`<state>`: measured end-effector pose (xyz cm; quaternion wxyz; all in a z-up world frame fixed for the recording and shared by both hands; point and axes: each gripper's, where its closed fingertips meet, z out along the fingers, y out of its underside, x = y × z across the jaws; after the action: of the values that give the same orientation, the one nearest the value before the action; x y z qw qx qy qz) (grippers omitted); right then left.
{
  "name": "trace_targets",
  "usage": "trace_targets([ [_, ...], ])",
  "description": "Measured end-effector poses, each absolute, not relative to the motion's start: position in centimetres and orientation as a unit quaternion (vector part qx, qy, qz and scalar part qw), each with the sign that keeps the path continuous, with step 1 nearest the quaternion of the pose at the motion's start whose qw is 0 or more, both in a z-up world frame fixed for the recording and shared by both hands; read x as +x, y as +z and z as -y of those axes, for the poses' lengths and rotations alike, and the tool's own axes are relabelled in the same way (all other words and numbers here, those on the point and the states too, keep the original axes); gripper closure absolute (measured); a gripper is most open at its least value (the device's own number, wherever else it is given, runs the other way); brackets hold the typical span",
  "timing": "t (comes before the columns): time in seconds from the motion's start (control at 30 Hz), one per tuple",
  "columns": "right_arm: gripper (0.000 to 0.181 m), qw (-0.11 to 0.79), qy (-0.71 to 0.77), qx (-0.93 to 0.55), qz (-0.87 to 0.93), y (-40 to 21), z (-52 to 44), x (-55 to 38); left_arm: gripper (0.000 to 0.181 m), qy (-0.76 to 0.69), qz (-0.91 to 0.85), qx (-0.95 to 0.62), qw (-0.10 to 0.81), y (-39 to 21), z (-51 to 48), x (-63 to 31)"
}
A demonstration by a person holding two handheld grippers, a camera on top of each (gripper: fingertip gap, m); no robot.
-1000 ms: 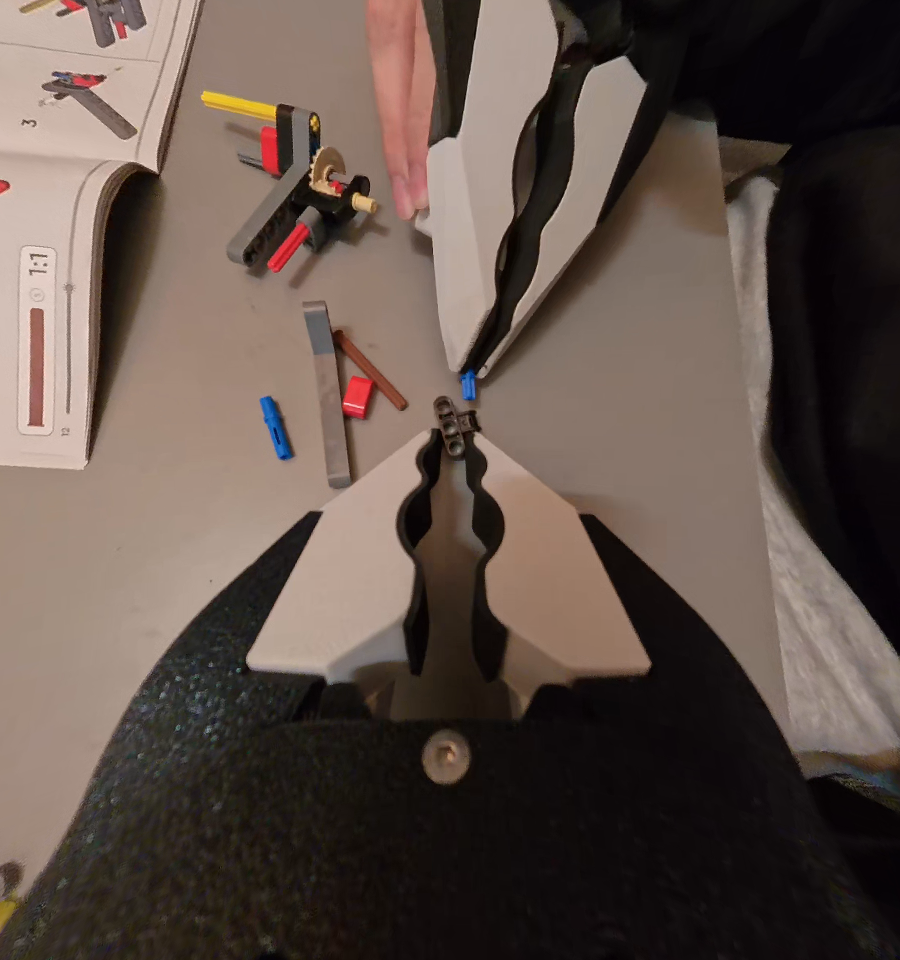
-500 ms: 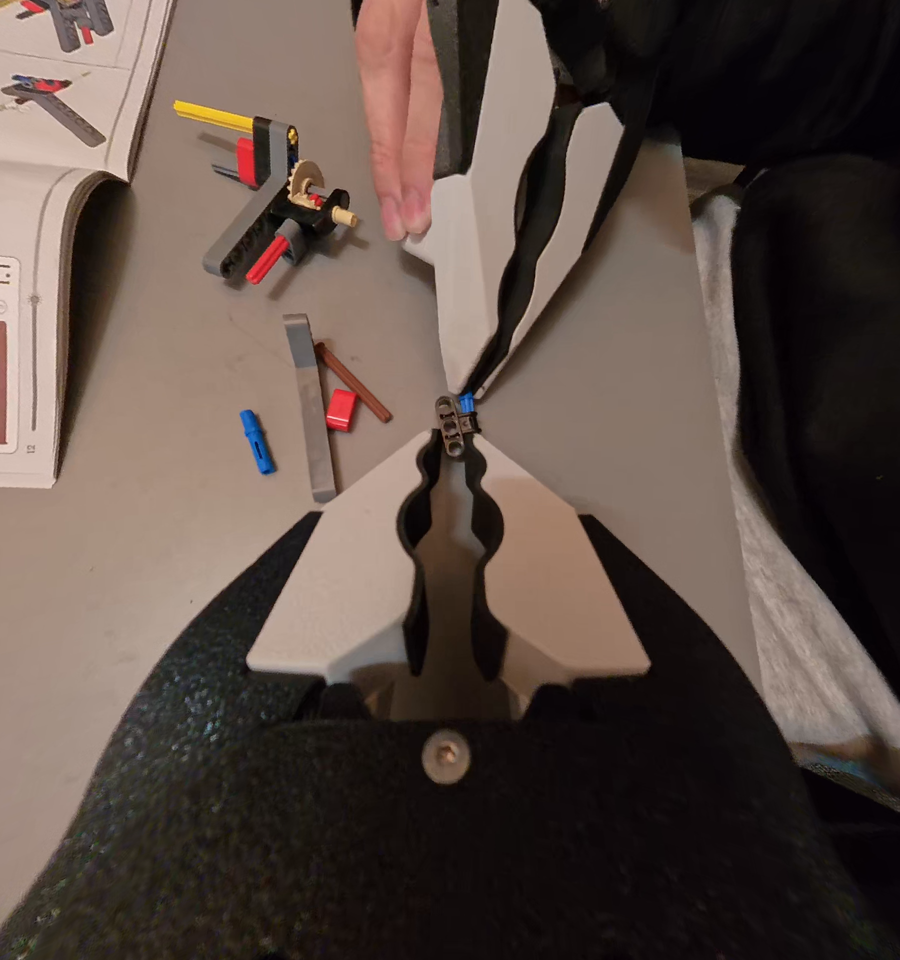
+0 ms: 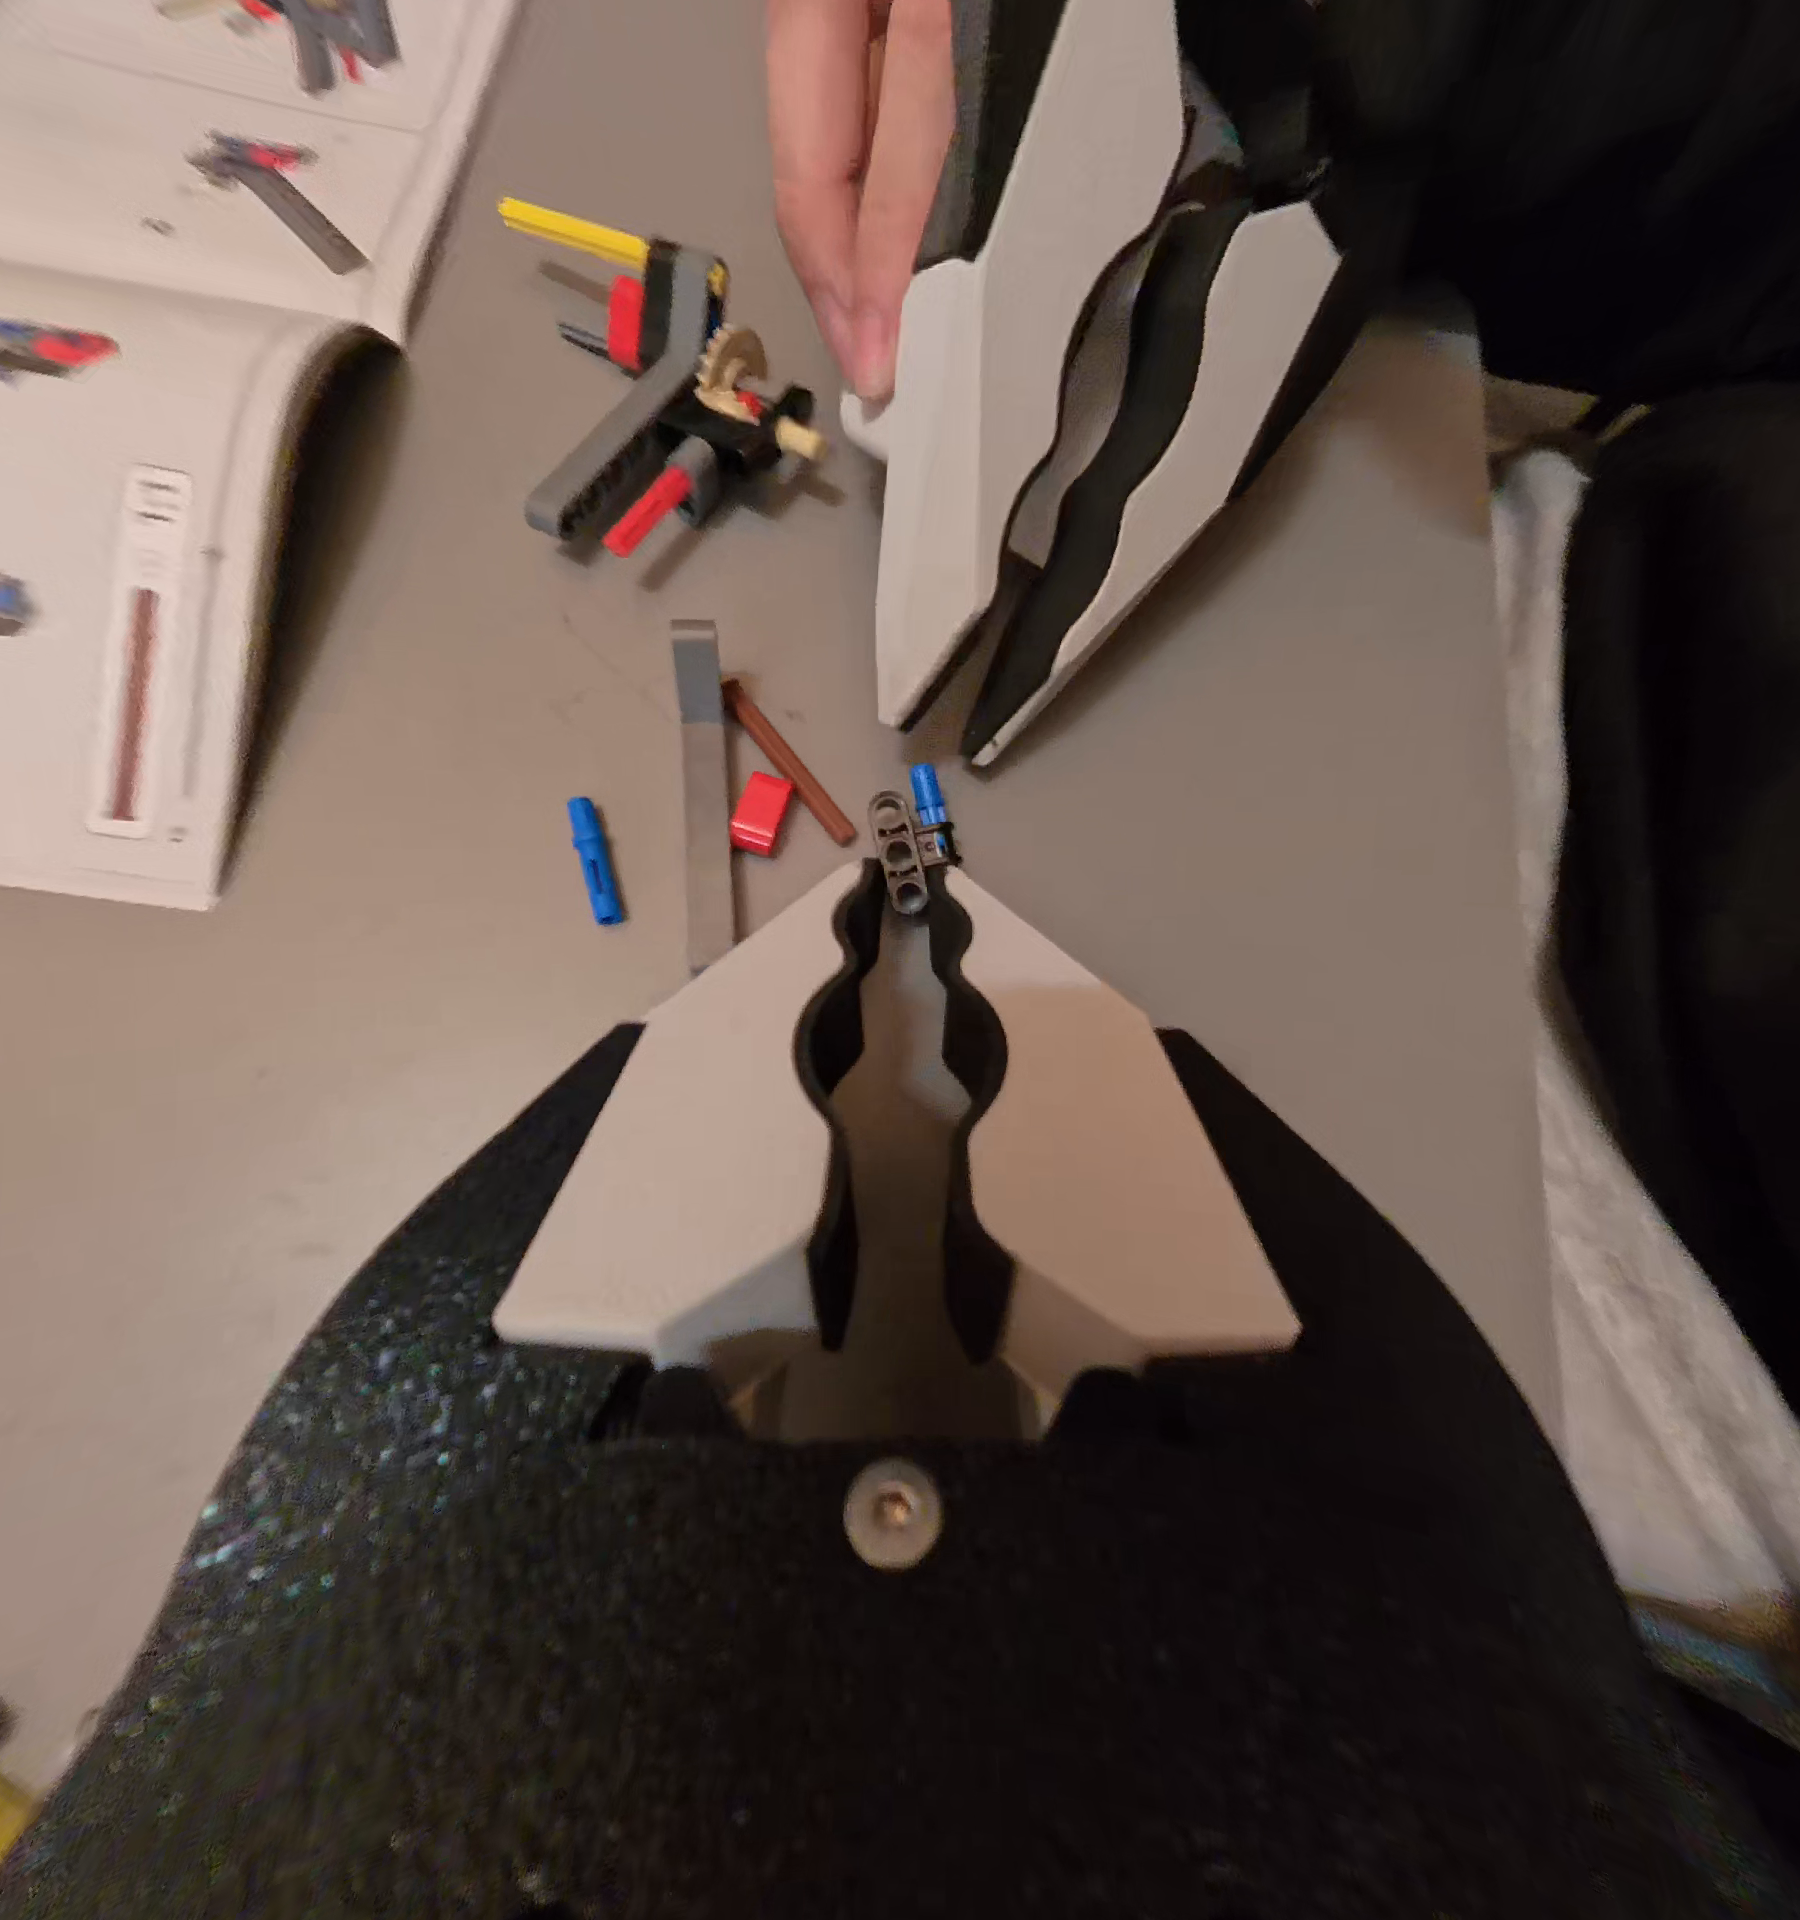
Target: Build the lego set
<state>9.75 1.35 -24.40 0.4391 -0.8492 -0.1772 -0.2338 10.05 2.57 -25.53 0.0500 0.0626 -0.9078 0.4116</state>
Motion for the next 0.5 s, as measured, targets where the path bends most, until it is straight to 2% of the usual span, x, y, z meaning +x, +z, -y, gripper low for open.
trace_targets([
  [0.03, 0.168, 0.438, -0.216, -0.859, 0.154, -24.4, -1.0, 10.0, 0.175, 0.419, 0.905, 0.061, 0.030, -25.3, -2.5, 10.4],
  [0.17, 0.161, 0.480, -0.114, -0.870, -0.021, -22.9, -0.6, 11.4, 0.175, 0.462, 0.882, 0.061, -0.069, -23.3, -1.7, 11.9],
  [0.27, 0.171, 0.556, -0.048, -0.820, -0.128, -20.4, -0.6, 12.4, 0.175, 0.468, 0.867, 0.056, -0.161, -22.5, -1.7, 13.4],
  [0.37, 0.177, 0.591, 0.005, -0.782, -0.200, -19.5, -0.2, 13.3, 0.175, 0.485, 0.851, 0.055, -0.192, -21.9, -1.4, 13.8],
  [0.5, 0.177, 0.570, 0.034, -0.787, -0.235, -20.5, 0.2, 13.5, 0.175, 0.495, 0.841, 0.052, -0.211, -21.3, -1.2, 13.9],
])
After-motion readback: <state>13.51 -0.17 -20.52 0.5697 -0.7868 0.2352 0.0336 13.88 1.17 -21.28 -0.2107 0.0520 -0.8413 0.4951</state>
